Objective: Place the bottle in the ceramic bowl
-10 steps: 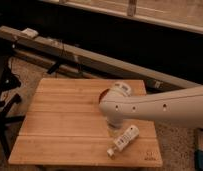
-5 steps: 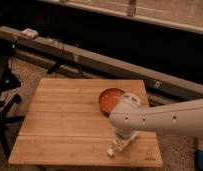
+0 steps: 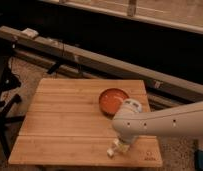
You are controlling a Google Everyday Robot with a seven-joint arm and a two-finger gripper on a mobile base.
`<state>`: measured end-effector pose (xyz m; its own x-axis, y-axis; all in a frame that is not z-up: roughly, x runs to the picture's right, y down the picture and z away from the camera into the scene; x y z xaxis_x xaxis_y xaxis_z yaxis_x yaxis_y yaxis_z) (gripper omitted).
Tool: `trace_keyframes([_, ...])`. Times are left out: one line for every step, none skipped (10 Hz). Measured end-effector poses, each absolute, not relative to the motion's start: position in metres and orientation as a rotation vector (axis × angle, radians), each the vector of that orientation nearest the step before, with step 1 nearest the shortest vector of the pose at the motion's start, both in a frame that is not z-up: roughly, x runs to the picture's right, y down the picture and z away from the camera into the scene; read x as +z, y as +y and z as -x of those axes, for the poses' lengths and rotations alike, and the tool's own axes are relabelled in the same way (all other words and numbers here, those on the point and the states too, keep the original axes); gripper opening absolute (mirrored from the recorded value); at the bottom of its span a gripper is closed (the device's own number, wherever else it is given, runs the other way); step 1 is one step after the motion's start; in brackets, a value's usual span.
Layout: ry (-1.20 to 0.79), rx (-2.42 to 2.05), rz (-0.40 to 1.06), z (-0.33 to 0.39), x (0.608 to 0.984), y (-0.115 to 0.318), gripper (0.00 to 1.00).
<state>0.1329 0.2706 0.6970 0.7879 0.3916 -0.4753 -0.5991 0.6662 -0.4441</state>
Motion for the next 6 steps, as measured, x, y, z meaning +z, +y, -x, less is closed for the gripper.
trace_keyframes([0.367, 0.575, 0.627, -0.134, 0.699, 0.273, 0.65])
trace_keyframes([0.385, 0.578, 0.634, -0.137, 0.702, 0.278, 0.65])
trace_keyframes([0.398, 0.578, 0.638, -0.138, 0.704, 0.281, 0.65])
trace_keyframes([0.409, 0.577, 0.641, -0.138, 0.706, 0.283, 0.65])
trace_keyframes([0.423, 0.574, 0.642, -0.14, 0.709, 0.285, 0.65])
trace_keyframes([0.442, 0.566, 0.644, -0.139, 0.713, 0.288, 0.65])
